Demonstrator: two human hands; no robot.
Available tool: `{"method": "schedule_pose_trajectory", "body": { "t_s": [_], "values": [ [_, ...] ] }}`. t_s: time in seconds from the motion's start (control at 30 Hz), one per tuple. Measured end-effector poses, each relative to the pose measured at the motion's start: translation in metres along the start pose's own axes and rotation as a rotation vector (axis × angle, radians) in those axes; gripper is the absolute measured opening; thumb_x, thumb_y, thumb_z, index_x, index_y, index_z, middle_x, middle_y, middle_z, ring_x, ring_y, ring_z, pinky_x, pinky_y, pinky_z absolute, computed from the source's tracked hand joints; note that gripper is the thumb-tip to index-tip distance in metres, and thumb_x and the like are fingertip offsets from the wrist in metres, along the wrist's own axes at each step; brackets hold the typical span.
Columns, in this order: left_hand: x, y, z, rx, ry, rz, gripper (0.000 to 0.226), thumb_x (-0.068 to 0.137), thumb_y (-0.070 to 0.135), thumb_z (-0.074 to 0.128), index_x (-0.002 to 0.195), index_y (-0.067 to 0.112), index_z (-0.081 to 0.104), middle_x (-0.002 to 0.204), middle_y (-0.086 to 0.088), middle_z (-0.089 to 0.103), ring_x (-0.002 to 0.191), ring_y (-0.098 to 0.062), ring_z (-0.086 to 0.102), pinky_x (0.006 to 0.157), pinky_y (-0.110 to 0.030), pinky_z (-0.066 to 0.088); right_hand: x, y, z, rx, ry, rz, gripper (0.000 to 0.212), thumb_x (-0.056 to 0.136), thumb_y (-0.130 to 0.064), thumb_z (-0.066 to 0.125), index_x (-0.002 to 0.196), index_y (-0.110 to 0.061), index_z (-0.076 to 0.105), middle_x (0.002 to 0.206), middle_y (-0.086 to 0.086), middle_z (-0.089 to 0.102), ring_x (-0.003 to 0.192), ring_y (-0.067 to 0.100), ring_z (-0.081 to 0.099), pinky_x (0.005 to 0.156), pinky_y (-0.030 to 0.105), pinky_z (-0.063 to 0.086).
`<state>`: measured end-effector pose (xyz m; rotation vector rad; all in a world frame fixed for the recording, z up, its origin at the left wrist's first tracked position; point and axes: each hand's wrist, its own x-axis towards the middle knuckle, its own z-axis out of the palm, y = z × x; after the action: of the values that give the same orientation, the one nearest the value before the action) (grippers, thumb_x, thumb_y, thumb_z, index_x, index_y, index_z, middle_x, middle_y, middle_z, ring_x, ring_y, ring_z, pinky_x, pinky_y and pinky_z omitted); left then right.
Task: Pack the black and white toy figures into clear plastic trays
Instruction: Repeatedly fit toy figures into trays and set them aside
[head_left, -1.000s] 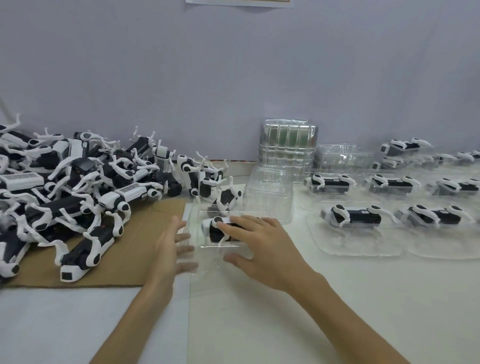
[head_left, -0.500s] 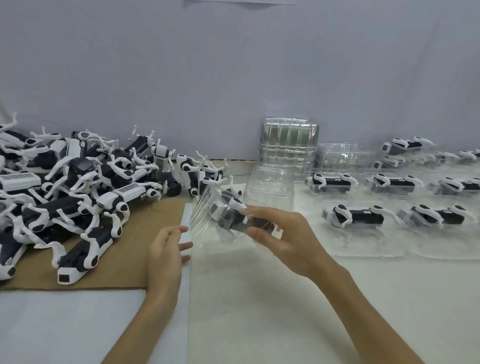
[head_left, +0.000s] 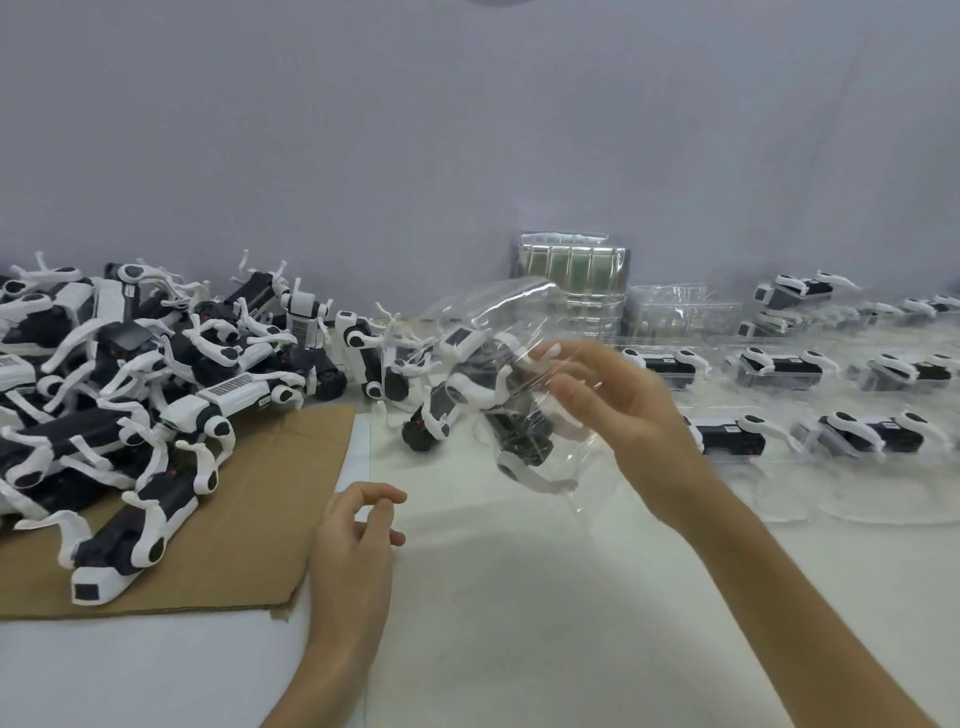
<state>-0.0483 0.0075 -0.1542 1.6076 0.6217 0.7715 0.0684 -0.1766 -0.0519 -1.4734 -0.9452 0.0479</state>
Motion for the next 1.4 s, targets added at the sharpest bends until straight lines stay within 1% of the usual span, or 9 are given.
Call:
{"method": "schedule_pose_trajectory", "body": {
  "t_s": [0.17, 0.27, 0.57, 0.83, 0.93, 1.03, 1.13, 1.23, 1.4],
  "values": [
    [-0.002, -0.002, 0.003, 0.008, -0.019, -0.006, 0.027, 0.097, 0.007, 0.051, 0.08, 0.021, 0.068, 0.097, 0.002, 0.062, 0.062, -0.001, 0.059, 0.062, -0.028, 0.038, 0.029, -0.029, -0.025, -0.123, -0.035, -0.068, 0.024, 0.09, -0.006, 0.065, 0.108, -0.02, 0.059, 0.105, -0.002, 0.071, 0.107, 0.01, 0.067, 0.085, 0.022, 0.052],
    [-0.001, -0.003, 0.005, 0.012, -0.028, 0.004, 0.03, 0.096, 0.004, 0.052, 0.077, 0.022, 0.067, 0.093, 0.016, 0.06, 0.062, -0.004, 0.06, 0.059, -0.018, 0.039, 0.048, -0.03, -0.045, -0.408, 0.025, -0.095, 0.029, 0.09, 0.004, 0.065, 0.105, -0.021, 0.058, 0.104, -0.007, 0.066, 0.104, 0.003, 0.063, 0.089, 0.022, 0.048],
    [0.001, -0.002, 0.008, 0.055, -0.044, -0.005, 0.032, 0.095, 0.002, 0.052, 0.075, 0.023, 0.067, 0.089, 0.021, 0.058, 0.061, -0.005, 0.059, 0.063, -0.028, 0.039, 0.093, 0.055, -0.112, -1.267, 0.17, -0.013, 0.027, 0.091, -0.002, 0.065, 0.113, -0.017, 0.068, 0.105, 0.005, 0.074, 0.099, 0.027, 0.067, 0.098, 0.043, 0.039],
    [0.0, 0.0, 0.008, 0.063, -0.051, -0.007, 0.032, 0.095, 0.003, 0.052, 0.075, 0.023, 0.066, 0.091, 0.02, 0.058, 0.063, -0.007, 0.059, 0.062, -0.027, 0.04, 0.094, 0.084, -0.133, -1.124, 0.17, 0.402, 0.045, 0.085, 0.004, 0.052, 0.122, -0.019, 0.062, 0.1, 0.005, 0.068, 0.089, 0.024, 0.055, 0.097, 0.039, 0.033],
    [-0.001, 0.001, 0.007, 0.074, -0.059, -0.002, 0.031, 0.095, 0.004, 0.053, 0.075, 0.023, 0.066, 0.091, 0.019, 0.057, 0.063, -0.007, 0.059, 0.063, -0.029, 0.041, 0.096, 0.073, -0.123, -1.224, 0.237, 0.32, 0.046, 0.087, 0.0, 0.055, 0.13, -0.018, 0.059, 0.13, 0.008, 0.062, 0.124, 0.029, 0.052, 0.115, 0.046, 0.023],
    [-0.001, 0.001, 0.007, 0.077, -0.064, 0.003, 0.031, 0.095, 0.003, 0.053, 0.075, 0.023, 0.066, 0.09, 0.019, 0.057, 0.063, -0.008, 0.059, 0.064, -0.027, 0.043, 0.089, 0.061, -0.09, -0.995, 0.312, 0.084, 0.036, 0.09, -0.004, 0.058, 0.124, -0.017, 0.062, 0.128, 0.004, 0.061, 0.096, 0.02, 0.061, 0.095, 0.036, 0.044],
    [-0.001, 0.0, 0.006, 0.067, -0.056, 0.008, 0.031, 0.095, 0.003, 0.052, 0.076, 0.022, 0.067, 0.09, 0.019, 0.058, 0.061, -0.007, 0.059, 0.059, -0.016, 0.041, 0.079, 0.063, -0.048, -0.907, 0.047, 0.035, 0.034, 0.093, -0.017, 0.063, 0.127, -0.023, 0.059, 0.12, -0.006, 0.062, 0.106, 0.015, 0.058, 0.097, 0.037, 0.046],
    [0.0, -0.001, 0.004, 0.053, -0.05, 0.009, 0.03, 0.096, 0.003, 0.052, 0.077, 0.021, 0.067, 0.088, 0.02, 0.058, 0.06, -0.005, 0.058, 0.055, -0.009, 0.038, 0.071, 0.082, -0.013, -1.157, -0.216, 0.151, 0.055, 0.094, -0.041, 0.06, 0.144, -0.029, 0.042, 0.145, -0.005, 0.05, 0.134, 0.019, 0.045, 0.113, 0.043, 0.027],
    [0.003, -0.002, 0.0, 0.036, -0.05, 0.01, 0.03, 0.095, 0.004, 0.052, 0.076, 0.022, 0.066, 0.087, 0.017, 0.062, 0.059, -0.004, 0.057, 0.053, -0.01, 0.038, 0.061, 0.108, 0.003, -1.278, -0.178, 0.148, 0.045, 0.096, -0.032, 0.058, 0.139, -0.029, 0.045, 0.135, -0.009, 0.057, 0.128, 0.016, 0.048, 0.11, 0.034, 0.012]
  ]
}}
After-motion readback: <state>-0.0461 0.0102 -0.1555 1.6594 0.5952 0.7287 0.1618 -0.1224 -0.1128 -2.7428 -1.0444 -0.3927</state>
